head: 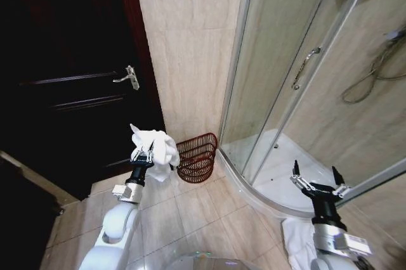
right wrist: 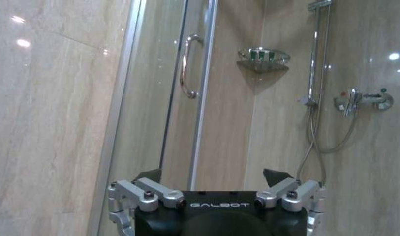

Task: Discard the used towel into the hamper.

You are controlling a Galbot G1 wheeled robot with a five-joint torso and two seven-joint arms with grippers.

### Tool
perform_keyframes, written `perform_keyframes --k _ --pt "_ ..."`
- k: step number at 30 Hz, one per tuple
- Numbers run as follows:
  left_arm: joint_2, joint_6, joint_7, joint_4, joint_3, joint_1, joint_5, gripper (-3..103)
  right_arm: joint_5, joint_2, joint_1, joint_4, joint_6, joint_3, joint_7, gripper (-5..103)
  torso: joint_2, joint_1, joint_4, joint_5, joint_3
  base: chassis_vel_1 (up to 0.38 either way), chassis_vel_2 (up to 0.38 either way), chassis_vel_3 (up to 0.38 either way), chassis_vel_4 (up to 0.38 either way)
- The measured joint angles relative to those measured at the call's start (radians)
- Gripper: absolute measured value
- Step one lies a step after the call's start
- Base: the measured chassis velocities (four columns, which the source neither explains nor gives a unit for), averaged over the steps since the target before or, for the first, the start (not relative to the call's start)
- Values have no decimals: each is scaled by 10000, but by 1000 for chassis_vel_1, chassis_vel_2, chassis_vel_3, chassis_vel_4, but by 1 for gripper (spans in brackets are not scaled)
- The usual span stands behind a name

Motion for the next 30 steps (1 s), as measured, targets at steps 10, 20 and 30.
perform_keyframes --k 10,20,30 --pt "-7 -24 123 54 -46 -49 -65 15 -26 0 -9 87 -84 -33 -15 100 -348 -151 0 -1 -197 0 0 0 0" --pt "26 -17 195 75 -137 -52 -197 15 -66 0 -52 31 -69 -33 -17 100 -682 -301 0 -1 -380 0 0 0 0" --pt "32 -15 213 86 -158 -50 -206 15 -93 0 -42 22 -66 -50 -25 100 -984 -434 0 -1 -547 0 0 0 0"
